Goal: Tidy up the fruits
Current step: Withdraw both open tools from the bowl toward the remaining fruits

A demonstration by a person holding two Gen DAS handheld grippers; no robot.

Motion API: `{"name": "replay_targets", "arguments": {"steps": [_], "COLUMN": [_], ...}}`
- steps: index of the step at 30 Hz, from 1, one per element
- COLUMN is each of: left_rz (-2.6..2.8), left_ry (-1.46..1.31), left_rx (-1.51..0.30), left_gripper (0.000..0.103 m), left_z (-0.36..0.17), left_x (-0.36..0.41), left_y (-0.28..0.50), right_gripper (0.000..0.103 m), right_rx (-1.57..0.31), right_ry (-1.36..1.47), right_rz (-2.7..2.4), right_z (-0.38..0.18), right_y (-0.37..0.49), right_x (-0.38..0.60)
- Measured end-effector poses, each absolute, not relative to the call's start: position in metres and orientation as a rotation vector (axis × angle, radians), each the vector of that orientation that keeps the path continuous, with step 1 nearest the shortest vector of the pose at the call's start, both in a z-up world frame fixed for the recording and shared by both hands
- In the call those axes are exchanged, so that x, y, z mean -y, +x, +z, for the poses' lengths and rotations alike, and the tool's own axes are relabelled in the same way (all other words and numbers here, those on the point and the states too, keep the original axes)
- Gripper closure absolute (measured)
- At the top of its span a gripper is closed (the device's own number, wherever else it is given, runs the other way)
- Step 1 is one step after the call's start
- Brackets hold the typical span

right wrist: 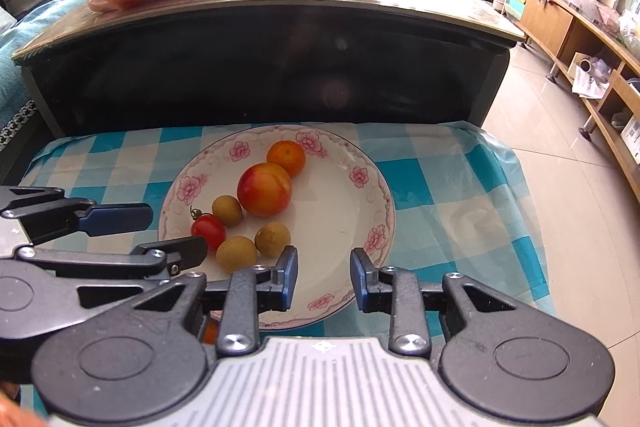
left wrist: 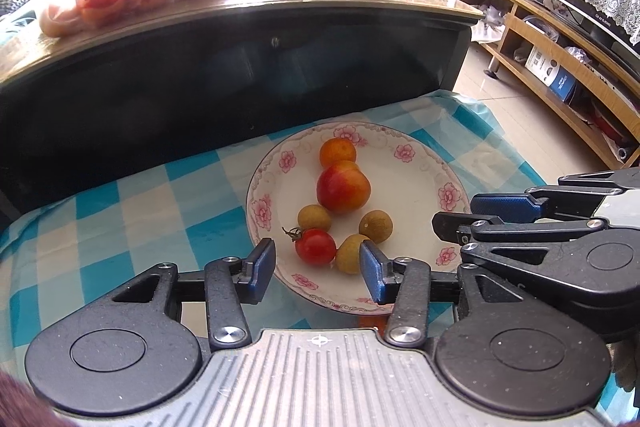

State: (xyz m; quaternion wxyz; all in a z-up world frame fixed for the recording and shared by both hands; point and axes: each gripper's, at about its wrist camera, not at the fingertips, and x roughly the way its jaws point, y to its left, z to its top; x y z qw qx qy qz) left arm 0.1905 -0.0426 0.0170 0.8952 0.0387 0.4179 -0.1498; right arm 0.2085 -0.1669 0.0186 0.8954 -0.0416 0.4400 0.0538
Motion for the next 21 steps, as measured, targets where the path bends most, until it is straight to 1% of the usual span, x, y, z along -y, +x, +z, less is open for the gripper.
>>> {"name": "replay_targets", "arguments": {"steps": [21], "left_rz": [-0.319], "left_ry": [0.095], "left_rx": [-0.861], "left_gripper": [0.047], "left_z": [0.025], "left_x": [0.038], "left_y": [0.173], "right_gripper": [0.071], "right_rx": [-0.886], "right_ry": [-0.109], "right_rz": [0.119], "right_z": [0.032], "right_y": [0.185], "right_x": [0.157]}}
